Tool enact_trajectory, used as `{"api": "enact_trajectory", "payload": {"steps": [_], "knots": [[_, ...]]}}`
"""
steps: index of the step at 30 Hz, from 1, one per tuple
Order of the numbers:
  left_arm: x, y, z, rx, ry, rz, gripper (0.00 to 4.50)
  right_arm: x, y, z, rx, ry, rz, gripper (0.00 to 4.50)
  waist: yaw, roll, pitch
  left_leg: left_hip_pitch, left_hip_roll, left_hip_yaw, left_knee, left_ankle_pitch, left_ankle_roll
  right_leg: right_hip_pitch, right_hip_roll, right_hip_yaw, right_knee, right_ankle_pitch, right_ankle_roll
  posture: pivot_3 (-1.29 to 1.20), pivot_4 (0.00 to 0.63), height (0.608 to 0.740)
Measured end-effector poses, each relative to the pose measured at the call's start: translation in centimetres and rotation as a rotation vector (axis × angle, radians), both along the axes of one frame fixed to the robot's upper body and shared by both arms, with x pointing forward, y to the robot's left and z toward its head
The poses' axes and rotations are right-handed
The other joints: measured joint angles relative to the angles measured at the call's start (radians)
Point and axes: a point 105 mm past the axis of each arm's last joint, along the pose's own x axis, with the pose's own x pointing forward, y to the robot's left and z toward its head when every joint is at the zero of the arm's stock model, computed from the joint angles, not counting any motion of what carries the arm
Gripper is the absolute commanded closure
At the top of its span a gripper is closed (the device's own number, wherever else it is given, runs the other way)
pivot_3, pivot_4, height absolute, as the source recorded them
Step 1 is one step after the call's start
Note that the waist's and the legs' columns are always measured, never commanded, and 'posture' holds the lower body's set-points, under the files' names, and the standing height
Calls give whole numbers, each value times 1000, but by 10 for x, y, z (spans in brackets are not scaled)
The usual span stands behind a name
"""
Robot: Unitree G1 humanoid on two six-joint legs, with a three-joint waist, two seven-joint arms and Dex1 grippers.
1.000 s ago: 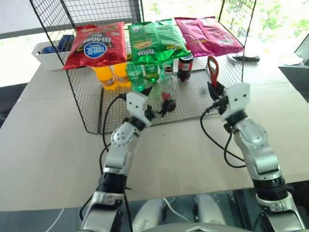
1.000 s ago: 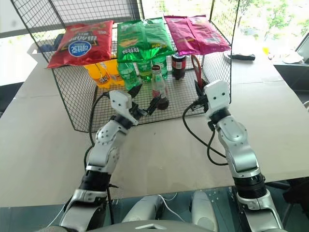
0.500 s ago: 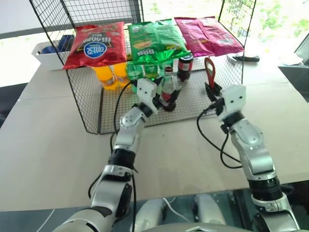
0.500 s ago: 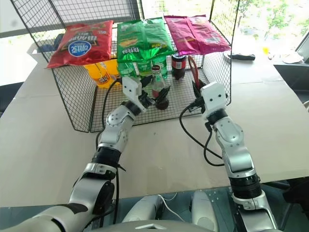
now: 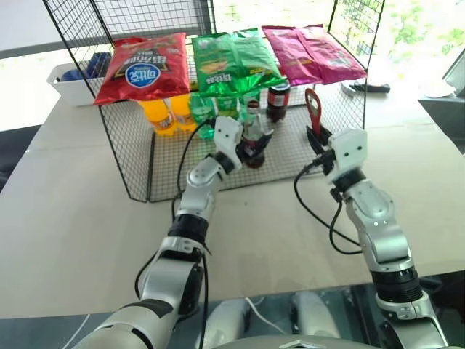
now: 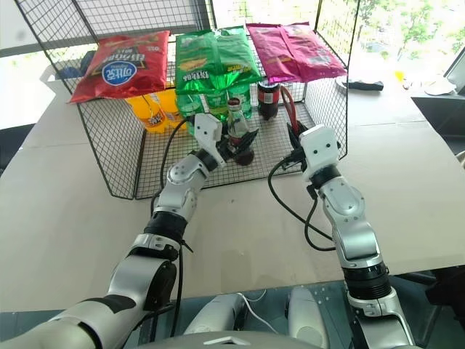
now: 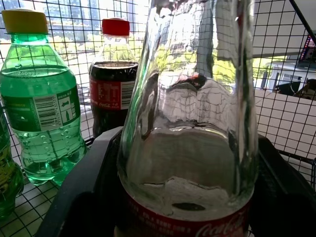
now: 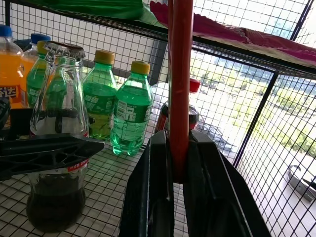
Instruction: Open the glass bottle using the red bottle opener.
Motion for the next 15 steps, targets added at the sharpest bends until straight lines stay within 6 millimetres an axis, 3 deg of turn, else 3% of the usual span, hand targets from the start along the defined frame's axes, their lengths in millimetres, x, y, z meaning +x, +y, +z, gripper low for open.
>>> {"api": "enact_trajectory", "payload": {"steps": [9,15], "knots": [[-18,10,-1,15,11,-2,1927,-1,0,3,13,-17,2,4500,-20,0,0,0,0,0,0,0,0,0,0,1,1,0,0,0,150,740],[-51,17,10,-16,47,-42,1927,-1,-5,7,32,-39,-19,4500,-20,0,0,0,0,1,0,0,0,-1,0,1,2,0,0,0,150,740]]}}
